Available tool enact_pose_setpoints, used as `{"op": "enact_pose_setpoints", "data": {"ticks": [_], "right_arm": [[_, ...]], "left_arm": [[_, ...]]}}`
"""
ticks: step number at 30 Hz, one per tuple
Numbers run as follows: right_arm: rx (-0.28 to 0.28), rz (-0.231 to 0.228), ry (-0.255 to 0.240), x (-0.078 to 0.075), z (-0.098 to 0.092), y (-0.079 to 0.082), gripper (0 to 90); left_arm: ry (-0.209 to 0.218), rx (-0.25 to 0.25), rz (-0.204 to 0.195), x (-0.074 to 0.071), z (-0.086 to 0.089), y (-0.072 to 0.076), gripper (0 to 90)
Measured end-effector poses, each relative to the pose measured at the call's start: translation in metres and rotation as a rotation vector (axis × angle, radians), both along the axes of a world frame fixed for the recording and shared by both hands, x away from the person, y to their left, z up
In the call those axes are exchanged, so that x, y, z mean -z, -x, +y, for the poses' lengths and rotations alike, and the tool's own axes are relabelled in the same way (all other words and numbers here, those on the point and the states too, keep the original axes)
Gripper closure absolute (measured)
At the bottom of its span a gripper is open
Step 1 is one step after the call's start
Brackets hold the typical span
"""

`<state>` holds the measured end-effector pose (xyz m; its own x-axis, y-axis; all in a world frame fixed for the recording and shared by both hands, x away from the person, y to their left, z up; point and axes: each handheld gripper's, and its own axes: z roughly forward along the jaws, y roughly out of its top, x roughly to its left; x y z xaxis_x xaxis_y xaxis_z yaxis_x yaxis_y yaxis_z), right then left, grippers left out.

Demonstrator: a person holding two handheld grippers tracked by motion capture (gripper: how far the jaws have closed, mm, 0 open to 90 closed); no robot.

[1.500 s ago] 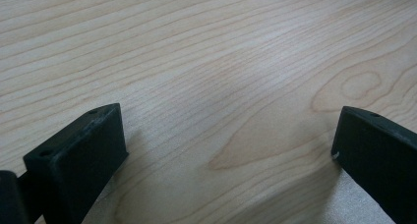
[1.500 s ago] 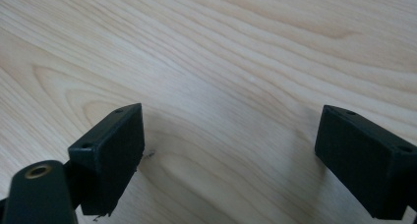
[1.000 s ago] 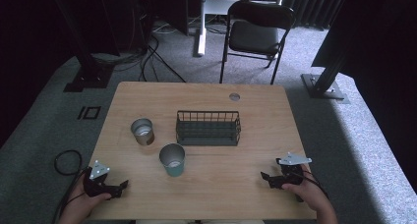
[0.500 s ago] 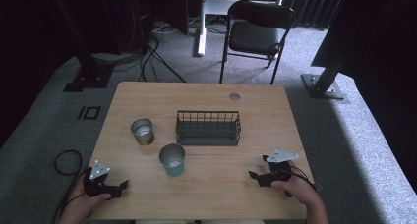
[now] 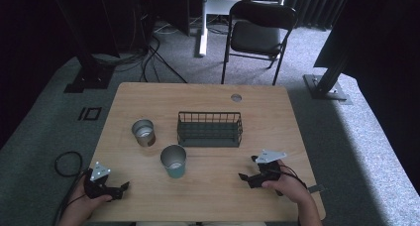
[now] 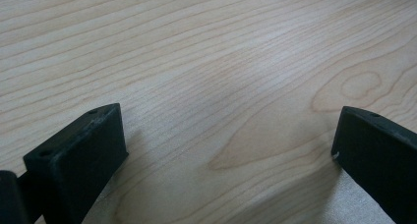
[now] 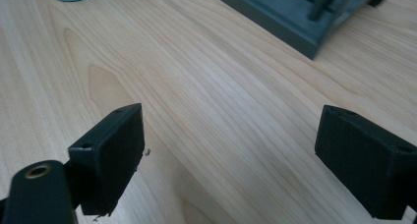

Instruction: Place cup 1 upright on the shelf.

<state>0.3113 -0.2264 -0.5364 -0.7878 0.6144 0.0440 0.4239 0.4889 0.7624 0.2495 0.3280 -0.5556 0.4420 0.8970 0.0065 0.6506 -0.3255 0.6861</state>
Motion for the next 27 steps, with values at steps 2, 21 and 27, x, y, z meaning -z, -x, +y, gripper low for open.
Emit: {"op": "enact_pose_setpoints", "data": {"ticks": [2, 21, 27], "right_arm": [[-0.007, -0.001, 0.002, 0.0, 0.002, 0.0, 11.3], [-0.156, -0.021, -0.017, -0.005, 0.06, -0.008, 11.4], [-0.182, -0.023, -0.025, -0.005, 0.078, -0.011, 11.4]], "left_arm": [[0.0, 0.0, 0.0, 0.0, 0.0, 0.0, 0.5], [0.0, 0.0, 0.0, 0.0, 0.0, 0.0, 0.5], [0.0, 0.0, 0.0, 0.0, 0.0, 0.0, 0.5]]}}
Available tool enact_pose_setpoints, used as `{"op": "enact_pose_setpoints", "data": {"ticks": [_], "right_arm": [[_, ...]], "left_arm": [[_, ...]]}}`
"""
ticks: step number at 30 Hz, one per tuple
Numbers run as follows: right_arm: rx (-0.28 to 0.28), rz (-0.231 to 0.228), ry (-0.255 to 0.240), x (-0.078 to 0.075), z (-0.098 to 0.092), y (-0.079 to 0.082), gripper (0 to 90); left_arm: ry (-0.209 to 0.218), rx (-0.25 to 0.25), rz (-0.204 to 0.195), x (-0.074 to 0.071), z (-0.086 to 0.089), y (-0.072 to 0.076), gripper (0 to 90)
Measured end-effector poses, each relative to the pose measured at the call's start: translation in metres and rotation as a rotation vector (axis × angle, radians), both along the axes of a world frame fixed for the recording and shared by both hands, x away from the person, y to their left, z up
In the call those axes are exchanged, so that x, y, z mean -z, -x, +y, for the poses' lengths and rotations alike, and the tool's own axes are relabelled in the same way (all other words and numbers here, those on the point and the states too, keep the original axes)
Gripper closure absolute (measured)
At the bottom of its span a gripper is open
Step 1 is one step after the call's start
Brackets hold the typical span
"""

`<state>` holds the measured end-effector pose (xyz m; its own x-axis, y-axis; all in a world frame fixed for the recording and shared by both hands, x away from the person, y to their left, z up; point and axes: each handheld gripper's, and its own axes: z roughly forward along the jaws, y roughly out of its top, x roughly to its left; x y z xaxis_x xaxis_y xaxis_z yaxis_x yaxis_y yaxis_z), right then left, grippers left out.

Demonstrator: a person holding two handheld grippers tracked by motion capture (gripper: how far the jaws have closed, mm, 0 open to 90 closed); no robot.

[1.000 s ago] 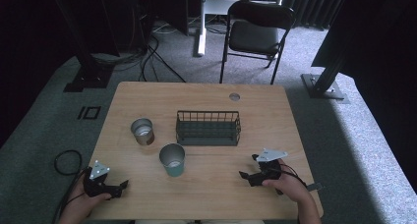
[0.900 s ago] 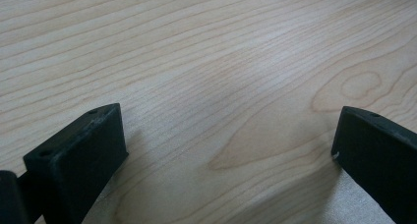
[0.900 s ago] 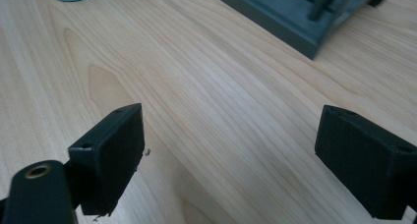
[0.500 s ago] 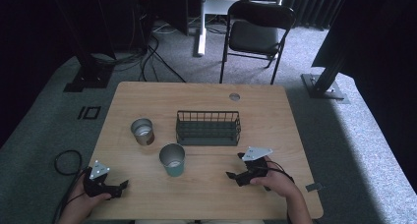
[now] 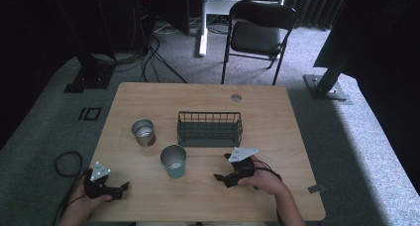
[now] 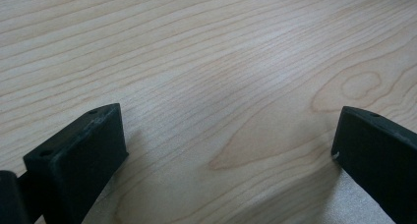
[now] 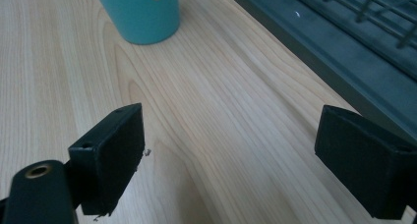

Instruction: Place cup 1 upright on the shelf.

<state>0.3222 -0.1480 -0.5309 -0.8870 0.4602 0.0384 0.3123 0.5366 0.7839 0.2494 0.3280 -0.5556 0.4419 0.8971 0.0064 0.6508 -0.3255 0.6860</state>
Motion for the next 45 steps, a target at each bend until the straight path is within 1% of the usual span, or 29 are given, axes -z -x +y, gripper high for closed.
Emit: {"op": "enact_pose_setpoints", "data": {"ticks": [6, 7, 9, 17, 25, 27, 35, 40, 45], "right_arm": [[-0.033, -0.01, -0.01, -0.002, 0.015, -0.001, 11.5], [-0.039, -0.011, -0.013, -0.002, 0.017, -0.001, 12.9], [-0.05, -0.019, -0.014, -0.004, 0.023, -0.002, 13.2], [-0.078, -0.024, -0.041, -0.008, 0.043, -0.003, 13.1], [-0.127, -0.04, -0.056, -0.012, 0.064, -0.003, 13.1], [-0.143, -0.046, -0.058, -0.013, 0.068, -0.003, 13.1], [-0.174, -0.053, -0.067, -0.017, 0.082, -0.004, 13.1], [-0.199, -0.058, -0.087, -0.018, 0.09, -0.002, 13.1], [-0.208, -0.073, -0.102, -0.018, 0.097, -0.002, 13.0]], "left_arm": [[0.0, 0.0, 0.0, 0.0, 0.0, 0.0, 0.5], [0.0, 0.0, 0.0, 0.0, 0.0, 0.0, 0.5], [0.0, 0.0, 0.0, 0.0, 0.0, 0.0, 0.5], [0.0, 0.0, 0.0, 0.0, 0.0, 0.0, 0.5], [0.0, 0.0, 0.0, 0.0, 0.0, 0.0, 0.5], [0.0, 0.0, 0.0, 0.0, 0.0, 0.0, 0.5], [0.0, 0.0, 0.0, 0.0, 0.0, 0.0, 0.5], [0.0, 0.0, 0.0, 0.0, 0.0, 0.0, 0.5], [0.0, 0.0, 0.0, 0.0, 0.0, 0.0, 0.5]]}}
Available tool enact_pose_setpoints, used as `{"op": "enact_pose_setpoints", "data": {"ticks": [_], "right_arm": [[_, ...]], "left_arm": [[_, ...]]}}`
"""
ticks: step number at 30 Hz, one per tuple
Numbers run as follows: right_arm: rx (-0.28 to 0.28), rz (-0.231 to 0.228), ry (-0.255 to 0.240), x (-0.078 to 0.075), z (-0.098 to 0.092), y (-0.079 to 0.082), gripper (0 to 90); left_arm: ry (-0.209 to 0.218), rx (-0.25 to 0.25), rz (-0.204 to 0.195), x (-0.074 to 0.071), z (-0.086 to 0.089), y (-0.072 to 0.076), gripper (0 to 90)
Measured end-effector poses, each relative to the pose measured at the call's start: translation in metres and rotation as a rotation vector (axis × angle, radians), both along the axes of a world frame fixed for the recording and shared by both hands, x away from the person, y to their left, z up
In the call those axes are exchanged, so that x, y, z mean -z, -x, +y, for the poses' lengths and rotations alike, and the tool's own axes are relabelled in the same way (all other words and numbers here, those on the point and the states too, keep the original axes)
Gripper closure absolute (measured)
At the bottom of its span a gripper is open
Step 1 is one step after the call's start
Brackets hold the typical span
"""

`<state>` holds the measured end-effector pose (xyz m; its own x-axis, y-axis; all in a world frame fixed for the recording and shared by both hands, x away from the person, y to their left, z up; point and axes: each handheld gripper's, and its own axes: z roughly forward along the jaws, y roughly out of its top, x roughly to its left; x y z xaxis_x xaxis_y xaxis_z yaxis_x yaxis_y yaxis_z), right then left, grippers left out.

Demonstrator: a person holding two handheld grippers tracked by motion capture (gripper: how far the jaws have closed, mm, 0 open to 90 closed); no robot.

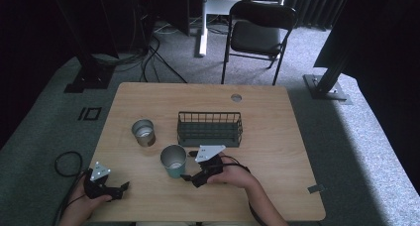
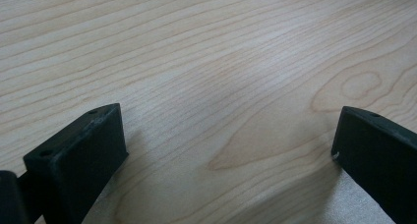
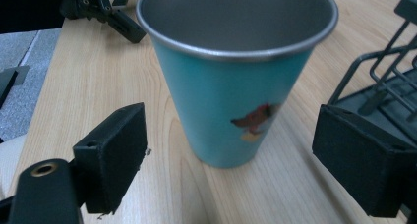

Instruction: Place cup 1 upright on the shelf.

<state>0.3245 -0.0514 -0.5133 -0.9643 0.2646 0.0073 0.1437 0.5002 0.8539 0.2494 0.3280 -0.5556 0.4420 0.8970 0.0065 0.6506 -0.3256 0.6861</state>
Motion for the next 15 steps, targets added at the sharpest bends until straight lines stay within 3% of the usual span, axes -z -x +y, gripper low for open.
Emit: {"op": "enact_pose_setpoints", "data": {"ticks": [6, 15], "right_arm": [[-0.002, 0.006, -0.032, -0.001, 0.006, -0.002, 12.5], [-0.022, -0.028, -0.065, -0.002, 0.017, -0.005, 12.4]], "left_arm": [[0.0, 0.0, 0.0, 0.0, 0.0, 0.0, 0.5], [0.0, 0.0, 0.0, 0.0, 0.0, 0.0, 0.5]]}}
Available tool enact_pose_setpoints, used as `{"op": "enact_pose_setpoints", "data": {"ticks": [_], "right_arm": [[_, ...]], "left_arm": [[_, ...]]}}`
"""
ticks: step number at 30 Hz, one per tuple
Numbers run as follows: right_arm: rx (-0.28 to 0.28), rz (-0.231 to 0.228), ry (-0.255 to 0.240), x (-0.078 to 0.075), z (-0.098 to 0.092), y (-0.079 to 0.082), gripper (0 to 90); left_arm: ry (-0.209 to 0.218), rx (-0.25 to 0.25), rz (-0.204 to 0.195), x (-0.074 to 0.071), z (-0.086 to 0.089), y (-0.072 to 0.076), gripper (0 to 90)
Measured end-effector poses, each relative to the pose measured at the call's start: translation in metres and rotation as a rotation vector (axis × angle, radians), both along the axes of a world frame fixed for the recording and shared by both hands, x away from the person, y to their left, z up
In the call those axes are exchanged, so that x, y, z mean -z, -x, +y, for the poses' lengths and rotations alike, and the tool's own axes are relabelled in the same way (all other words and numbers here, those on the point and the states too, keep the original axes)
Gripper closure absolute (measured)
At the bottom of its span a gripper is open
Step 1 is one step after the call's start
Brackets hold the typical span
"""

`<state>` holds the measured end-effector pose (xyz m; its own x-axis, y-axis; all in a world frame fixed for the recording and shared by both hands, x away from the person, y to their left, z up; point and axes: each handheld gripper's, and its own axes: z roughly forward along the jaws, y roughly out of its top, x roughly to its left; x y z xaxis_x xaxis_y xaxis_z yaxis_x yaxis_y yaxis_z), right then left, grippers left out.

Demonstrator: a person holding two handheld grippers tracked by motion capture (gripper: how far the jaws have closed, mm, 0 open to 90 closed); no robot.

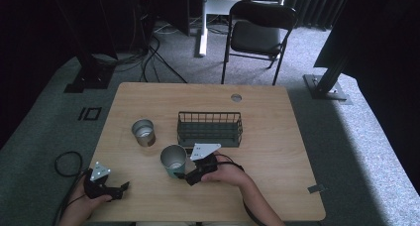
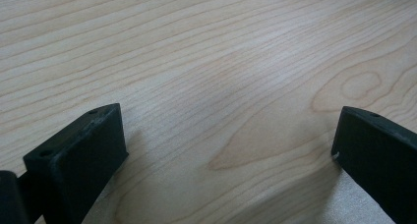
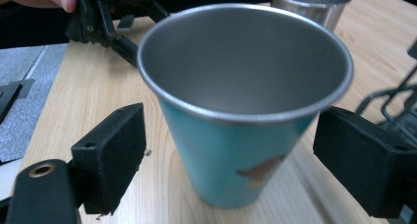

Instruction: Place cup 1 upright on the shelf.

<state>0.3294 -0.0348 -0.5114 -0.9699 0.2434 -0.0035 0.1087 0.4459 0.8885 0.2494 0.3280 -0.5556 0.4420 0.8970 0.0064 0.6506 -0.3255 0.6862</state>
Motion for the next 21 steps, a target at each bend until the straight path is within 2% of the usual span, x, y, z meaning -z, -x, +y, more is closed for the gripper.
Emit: {"op": "enact_pose_setpoints", "data": {"ticks": [6, 15, 17, 21], "right_arm": [[-0.006, -0.013, -0.017, -0.002, 0.008, -0.003, 12.3], [0.004, 0.027, -0.082, 0.0, 0.016, -0.006, 10.7], [0.007, 0.012, -0.091, 0.001, 0.02, -0.007, 10.7], [0.015, 0.017, -0.102, 0.003, 0.023, -0.007, 10.7]], "left_arm": [[0.0, 0.0, 0.0, 0.0, 0.0, 0.0, 0.5], [0.0, 0.0, 0.0, 0.0, 0.0, 0.0, 0.5], [0.0, 0.0, 0.0, 0.0, 0.0, 0.0, 0.5], [0.0, 0.0, 0.0, 0.0, 0.0, 0.0, 0.5]]}}
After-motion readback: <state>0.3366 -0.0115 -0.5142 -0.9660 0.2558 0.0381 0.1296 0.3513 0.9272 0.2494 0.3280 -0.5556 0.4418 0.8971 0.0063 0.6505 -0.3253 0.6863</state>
